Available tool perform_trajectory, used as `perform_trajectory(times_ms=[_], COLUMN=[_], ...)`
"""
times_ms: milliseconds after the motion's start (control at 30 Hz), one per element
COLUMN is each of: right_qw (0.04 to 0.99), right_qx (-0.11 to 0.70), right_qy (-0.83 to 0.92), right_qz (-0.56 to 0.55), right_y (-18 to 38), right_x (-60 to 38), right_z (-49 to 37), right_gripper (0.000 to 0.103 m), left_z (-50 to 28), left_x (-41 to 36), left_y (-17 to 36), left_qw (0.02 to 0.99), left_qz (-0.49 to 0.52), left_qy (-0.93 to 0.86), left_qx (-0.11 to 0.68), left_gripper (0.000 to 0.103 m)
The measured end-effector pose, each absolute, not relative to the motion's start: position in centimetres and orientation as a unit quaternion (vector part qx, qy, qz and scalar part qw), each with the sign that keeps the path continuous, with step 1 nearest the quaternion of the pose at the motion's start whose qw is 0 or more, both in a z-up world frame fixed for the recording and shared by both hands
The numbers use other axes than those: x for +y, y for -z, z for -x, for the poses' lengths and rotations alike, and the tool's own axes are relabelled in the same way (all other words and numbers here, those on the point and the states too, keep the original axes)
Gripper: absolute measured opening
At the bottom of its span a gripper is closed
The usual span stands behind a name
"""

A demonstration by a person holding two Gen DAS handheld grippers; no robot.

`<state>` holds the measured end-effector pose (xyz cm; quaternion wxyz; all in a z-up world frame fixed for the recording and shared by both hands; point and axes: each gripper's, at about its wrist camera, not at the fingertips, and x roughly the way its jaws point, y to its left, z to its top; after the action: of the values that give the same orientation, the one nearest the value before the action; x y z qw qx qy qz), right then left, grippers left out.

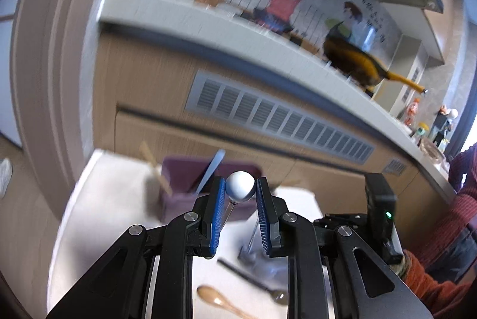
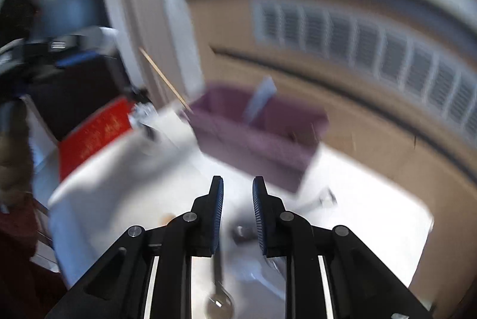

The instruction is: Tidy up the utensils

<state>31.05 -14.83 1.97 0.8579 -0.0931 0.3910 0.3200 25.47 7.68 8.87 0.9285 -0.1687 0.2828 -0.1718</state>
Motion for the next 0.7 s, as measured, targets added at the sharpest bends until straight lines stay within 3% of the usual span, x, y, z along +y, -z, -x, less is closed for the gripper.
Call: perform_trajectory(times_ms=[167, 467, 600, 700], right_qw=[0.836, 0.813, 0.817, 0.811], right_qx=[0.444, 0.453, 0.445, 0.455], right_qy=[-0.283, -0.304, -0.325, -0.345], right_qz=[0.156, 0.204, 0.172, 0.130], right_y=[3.3, 7.7, 8.2, 8.3], right_x=[-16.0, -17.0, -18.1, -18.7], right_z=[-31.5, -31.5, -31.6, -31.8], right_gripper=[0.019, 0.021, 0.029, 0.047], left_z=[-25.3, -25.1, -25.4, -25.9], left_x=[8.5, 8.1, 7.7, 7.3], left_y=[-5.7, -4.6, -4.2, -3.7], left_qw=[0.917, 0.913, 0.911, 0.908], left_qz=[0.182, 0.177, 0.175, 0.175], left_qy=[0.157, 0.141, 0.136, 0.132], left_qx=[0.319, 0.340, 0.349, 0.357], left_gripper=[0.022, 0.022, 0.022, 0.022])
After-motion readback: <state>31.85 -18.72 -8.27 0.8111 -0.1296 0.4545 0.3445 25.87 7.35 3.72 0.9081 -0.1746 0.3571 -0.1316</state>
